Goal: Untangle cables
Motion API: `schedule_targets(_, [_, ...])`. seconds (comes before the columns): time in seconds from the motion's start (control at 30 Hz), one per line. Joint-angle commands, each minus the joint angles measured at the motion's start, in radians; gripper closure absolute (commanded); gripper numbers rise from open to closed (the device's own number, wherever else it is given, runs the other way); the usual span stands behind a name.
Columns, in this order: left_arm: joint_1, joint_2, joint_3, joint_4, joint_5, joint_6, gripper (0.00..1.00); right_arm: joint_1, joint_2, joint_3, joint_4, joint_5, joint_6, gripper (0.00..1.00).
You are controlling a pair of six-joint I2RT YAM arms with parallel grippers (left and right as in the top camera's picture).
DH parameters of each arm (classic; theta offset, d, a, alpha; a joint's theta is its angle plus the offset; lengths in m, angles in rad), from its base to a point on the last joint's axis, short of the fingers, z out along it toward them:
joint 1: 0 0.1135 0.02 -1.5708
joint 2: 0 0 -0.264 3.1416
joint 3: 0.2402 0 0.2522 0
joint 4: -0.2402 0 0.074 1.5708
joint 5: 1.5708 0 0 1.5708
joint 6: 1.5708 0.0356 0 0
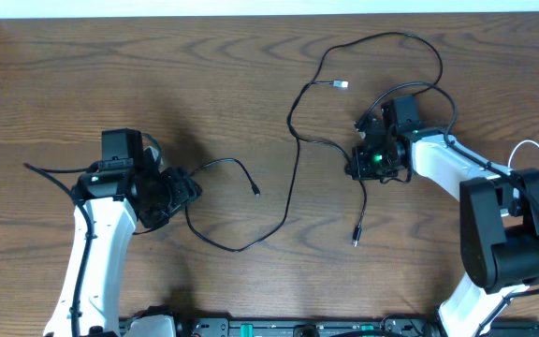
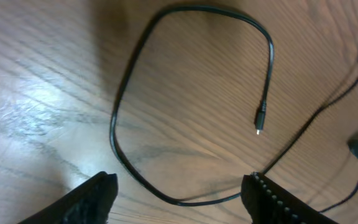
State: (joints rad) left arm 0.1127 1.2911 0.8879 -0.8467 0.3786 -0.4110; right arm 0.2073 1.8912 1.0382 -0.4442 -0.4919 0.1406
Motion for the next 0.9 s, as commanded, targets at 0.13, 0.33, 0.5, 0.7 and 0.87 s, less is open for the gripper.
schedule_targets(0.13, [-0.079,-0.004,0.013,0.048,0.063,0.105,0.46,0.011,0.013,-0.008,0.013,-0.362,-0.147,0.99])
schedule_targets(0.33, [-0.158,-0.002,0.008,0.133,0.114,0.095,0.46,0.013,0.013,-0.008,0.014,-0.716,-0.292,0.99])
schedule_targets(0.5, [-0.213,0.030,0.002,0.205,0.165,0.092,0.45,0.014,0.013,-0.008,0.013,-0.882,-0.333,0.99])
schedule_targets(0.7, [-0.261,0.111,0.001,0.273,0.166,0.001,0.45,0.017,0.013,-0.008,0.014,-0.906,-0.333,0.99])
schedule_targets(0.87, [-0.294,0.204,0.001,0.349,0.307,-0.006,0.43,0.017,0.013,-0.008,0.014,-0.906,-0.333,0.99])
